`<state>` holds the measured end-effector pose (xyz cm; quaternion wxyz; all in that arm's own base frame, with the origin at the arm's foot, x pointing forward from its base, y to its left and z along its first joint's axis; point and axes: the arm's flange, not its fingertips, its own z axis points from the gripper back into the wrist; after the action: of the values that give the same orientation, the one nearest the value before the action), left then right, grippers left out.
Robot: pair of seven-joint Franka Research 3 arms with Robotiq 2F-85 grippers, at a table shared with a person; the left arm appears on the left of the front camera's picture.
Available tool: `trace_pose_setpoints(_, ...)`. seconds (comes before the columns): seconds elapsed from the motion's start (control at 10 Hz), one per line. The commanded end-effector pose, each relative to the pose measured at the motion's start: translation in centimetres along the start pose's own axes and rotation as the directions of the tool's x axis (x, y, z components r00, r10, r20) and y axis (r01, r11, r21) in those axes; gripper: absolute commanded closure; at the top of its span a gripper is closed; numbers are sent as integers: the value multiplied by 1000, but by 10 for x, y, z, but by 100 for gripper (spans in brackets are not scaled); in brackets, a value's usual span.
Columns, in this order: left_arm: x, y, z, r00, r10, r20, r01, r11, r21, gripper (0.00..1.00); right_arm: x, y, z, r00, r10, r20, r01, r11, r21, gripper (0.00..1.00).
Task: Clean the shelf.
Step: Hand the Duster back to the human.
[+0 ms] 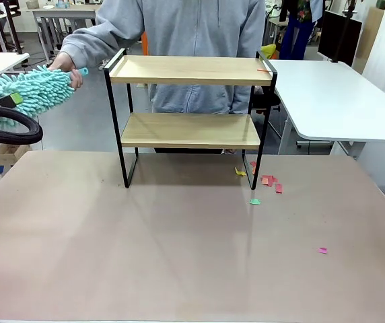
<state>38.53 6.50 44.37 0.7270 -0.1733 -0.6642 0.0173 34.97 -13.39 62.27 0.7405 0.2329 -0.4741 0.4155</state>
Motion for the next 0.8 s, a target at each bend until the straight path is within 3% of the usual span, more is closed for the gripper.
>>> trace_pose_setpoints(0.0,22,-8,10,1000,16,-18,-16,1000,-15,0,2,0,0,1000,12,17,-12,1000,-3,0)
trace_pose_setpoints(0.1,34,-11,14,999,39,-26,-40,999,-8,20,2,0,0,1000,12,17,-12,1000,-3,0)
trace_pose_setpoints(0.2,53,-14,20,996,85,-30,-85,996,-4,0,2,0,0,1000,12,17,-12,1000,-3,0)
trace_pose_setpoints(0.5,132,-12,38,954,299,-21,-299,954,9,0,2,0,0,1000,12,17,-12,1000,-3,0)
trace_pose_setpoints(0.7,202,14,68,917,384,110,-390,920,41,0,2,0,0,1000,12,17,-12,1000,-3,0)
